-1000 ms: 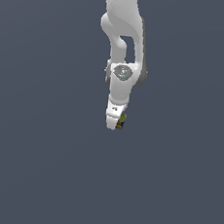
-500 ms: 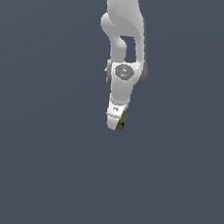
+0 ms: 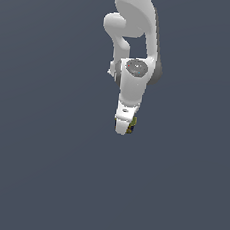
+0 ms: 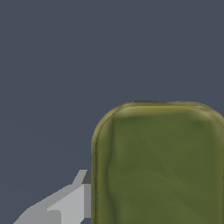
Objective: Pick up the object and move it to a goal position.
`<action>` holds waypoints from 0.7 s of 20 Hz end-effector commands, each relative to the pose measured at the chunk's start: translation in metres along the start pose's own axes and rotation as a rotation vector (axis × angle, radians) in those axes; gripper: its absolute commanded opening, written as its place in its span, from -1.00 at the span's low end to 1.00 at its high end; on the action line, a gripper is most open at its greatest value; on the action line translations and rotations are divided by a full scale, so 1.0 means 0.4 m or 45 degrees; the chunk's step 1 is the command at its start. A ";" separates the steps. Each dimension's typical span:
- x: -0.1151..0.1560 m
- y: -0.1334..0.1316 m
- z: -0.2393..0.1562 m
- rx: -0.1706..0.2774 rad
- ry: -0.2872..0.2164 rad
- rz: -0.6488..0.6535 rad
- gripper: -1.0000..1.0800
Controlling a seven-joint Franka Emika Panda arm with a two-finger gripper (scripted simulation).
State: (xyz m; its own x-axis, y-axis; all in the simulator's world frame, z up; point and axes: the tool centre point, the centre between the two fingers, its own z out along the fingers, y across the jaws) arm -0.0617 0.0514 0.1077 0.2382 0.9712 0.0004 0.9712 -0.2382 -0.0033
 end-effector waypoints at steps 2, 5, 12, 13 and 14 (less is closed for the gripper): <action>0.041 0.033 -0.064 -0.005 0.002 -0.001 -1.00; 0.079 0.063 -0.119 -0.005 0.002 -0.001 -1.00; 0.164 0.133 -0.242 -0.004 0.002 0.000 -1.00; 0.175 0.142 -0.258 -0.004 0.002 0.000 -1.00; 0.185 0.151 -0.273 -0.004 0.002 0.000 -1.00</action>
State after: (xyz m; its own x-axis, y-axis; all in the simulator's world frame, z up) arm 0.0072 0.1037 0.2050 0.2379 0.9713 0.0010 0.9713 -0.2379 -0.0033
